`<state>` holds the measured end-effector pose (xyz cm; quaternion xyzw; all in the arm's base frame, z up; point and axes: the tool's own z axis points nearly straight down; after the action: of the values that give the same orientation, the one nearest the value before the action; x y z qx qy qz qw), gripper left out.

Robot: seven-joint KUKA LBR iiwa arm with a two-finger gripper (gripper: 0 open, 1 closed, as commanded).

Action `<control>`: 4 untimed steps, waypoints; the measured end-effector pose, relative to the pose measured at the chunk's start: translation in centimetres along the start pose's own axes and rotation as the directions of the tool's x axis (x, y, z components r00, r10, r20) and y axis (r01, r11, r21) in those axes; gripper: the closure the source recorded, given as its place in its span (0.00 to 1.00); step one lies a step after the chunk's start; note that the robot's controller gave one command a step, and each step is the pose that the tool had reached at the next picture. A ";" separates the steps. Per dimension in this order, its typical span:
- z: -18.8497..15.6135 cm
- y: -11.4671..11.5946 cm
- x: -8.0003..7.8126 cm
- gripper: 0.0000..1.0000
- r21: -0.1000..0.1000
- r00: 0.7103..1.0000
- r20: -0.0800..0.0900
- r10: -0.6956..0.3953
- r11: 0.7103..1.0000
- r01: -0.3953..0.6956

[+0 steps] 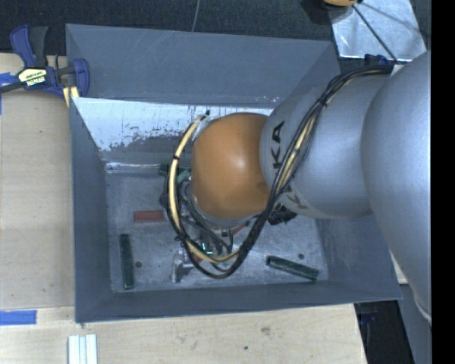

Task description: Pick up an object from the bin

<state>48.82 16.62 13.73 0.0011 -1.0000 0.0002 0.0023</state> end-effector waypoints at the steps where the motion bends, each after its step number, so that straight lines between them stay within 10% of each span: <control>1: -0.3 -0.1 -0.2 1.00 -0.001 1.000 0.006 0.003 1.000 -0.003; 3: -4.5 -2.0 -0.4 1.00 0.000 0.998 0.002 0.069 0.998 -0.069; 4: -2.0 -2.4 -1.3 0.00 -0.002 0.982 0.006 0.187 0.982 -0.187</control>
Offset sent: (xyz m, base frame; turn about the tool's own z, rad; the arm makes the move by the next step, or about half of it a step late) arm 0.0000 0.0000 0.0000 0.0000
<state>50.18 14.18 15.75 -0.0928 -0.9957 -0.0004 -0.0007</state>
